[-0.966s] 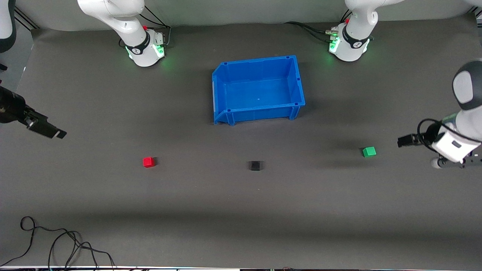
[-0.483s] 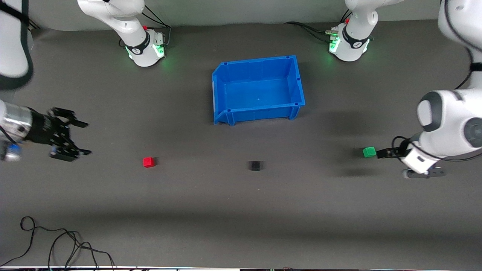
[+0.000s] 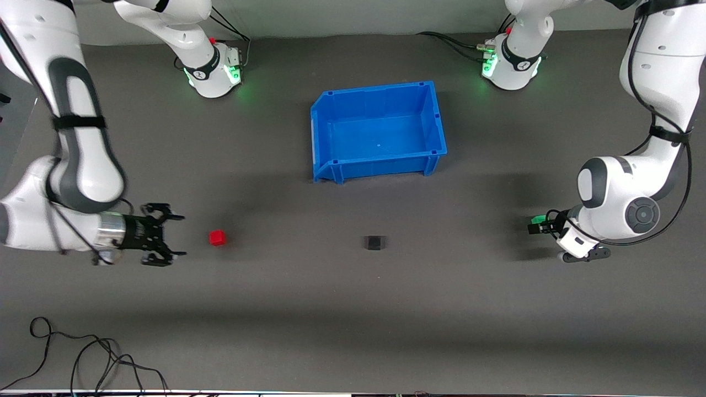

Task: Attach green and red cubes to black cube
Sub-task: 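Grasp the green cube with the left gripper while the right gripper grasps the red cube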

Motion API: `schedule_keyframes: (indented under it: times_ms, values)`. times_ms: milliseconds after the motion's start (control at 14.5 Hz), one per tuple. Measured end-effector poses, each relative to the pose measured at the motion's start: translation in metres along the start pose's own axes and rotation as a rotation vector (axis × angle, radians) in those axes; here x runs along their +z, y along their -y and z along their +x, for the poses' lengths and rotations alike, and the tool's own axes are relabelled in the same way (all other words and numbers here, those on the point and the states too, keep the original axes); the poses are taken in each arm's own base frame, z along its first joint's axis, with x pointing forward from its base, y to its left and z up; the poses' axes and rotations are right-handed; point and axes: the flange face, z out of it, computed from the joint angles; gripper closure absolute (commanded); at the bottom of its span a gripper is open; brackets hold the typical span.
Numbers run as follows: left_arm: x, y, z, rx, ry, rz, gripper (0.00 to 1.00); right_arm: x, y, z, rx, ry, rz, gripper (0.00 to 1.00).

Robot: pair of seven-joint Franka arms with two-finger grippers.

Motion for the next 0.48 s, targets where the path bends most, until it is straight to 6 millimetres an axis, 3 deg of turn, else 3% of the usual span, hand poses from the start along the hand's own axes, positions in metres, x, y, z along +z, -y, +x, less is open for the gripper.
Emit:
schedule_keyframes:
  times_ms: [207,483]
  values:
    - [0.0,-0.003,0.0,0.025,-0.006,0.045,0.54,0.057,0.006,0.012,0.0,-0.007,-0.012,0.0]
    - [0.001,-0.004,-0.001,0.036,-0.006,0.057,0.7,0.092,0.003,0.032,-0.032,-0.006,-0.019,0.0]
